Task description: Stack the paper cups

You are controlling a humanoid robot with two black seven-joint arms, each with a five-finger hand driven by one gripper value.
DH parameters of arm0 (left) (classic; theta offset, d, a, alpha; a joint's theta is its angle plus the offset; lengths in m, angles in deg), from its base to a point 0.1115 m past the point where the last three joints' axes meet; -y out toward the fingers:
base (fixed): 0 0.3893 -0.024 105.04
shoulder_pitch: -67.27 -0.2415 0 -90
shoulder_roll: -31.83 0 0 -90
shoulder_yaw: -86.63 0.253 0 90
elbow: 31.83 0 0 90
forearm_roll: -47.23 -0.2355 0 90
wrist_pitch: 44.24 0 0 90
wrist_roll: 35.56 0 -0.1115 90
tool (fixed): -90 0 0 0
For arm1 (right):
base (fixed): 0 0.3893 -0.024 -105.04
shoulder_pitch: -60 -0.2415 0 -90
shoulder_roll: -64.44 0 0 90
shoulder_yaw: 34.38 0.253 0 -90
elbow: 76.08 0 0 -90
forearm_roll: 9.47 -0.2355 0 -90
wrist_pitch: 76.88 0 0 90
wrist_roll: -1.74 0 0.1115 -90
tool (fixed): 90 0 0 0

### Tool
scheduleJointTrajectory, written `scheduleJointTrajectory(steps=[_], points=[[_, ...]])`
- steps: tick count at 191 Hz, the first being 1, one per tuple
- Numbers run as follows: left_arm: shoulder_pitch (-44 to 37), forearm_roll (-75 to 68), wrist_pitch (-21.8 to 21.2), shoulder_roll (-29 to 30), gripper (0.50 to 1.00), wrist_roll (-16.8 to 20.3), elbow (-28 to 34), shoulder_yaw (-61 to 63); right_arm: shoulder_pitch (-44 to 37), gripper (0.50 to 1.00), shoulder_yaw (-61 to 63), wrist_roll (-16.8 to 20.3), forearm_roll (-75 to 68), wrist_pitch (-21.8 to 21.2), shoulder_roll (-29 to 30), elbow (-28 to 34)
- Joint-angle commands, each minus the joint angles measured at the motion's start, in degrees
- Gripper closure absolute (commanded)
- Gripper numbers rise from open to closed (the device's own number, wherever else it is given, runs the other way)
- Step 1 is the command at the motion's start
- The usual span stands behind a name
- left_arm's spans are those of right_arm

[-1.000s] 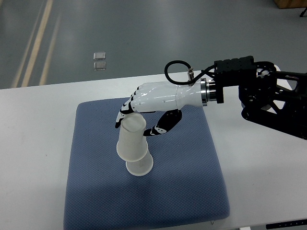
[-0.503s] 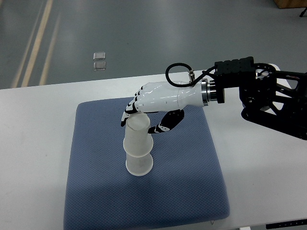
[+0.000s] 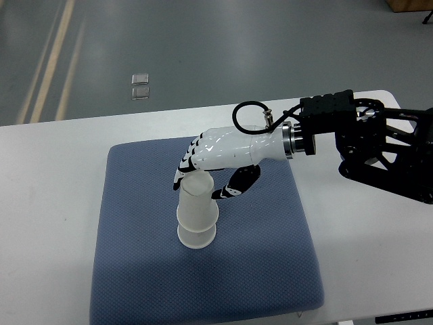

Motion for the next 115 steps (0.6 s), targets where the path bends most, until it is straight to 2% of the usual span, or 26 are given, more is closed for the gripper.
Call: scheduleJointTrajectory(steps=[1,19,45,84,115], points=[[0.0,0.1,0.0,0.0,0.500,0.1,0.0,0.0,0.1,0.699,0.0,0.0,0.1,0.1,0.0,0.0],[-0.1,0.0,0.0,0.0,0.500,0.0,0.0,0.0,0.1,0.650,0.0,0.0,0.1,0.1,0.0,0.0],[0.0,0.0,0.0,0.0,0.500,0.1,0.1,0.0,0.2,0.605,0.1,0.0,0.1,0.2,0.1,0.0],[0.0,0.0,0.0,0.0,0.500,0.0,0.1,0.0,1.5,0.597,2.3,0.2,-0.6,0.6,0.5,-0.1],[-0.1,0.0,0.0,0.0,0.500,0.0,0.0,0.0,6.7,0.597,11.4,0.5,-1.1,0.1,2.5,-3.5]])
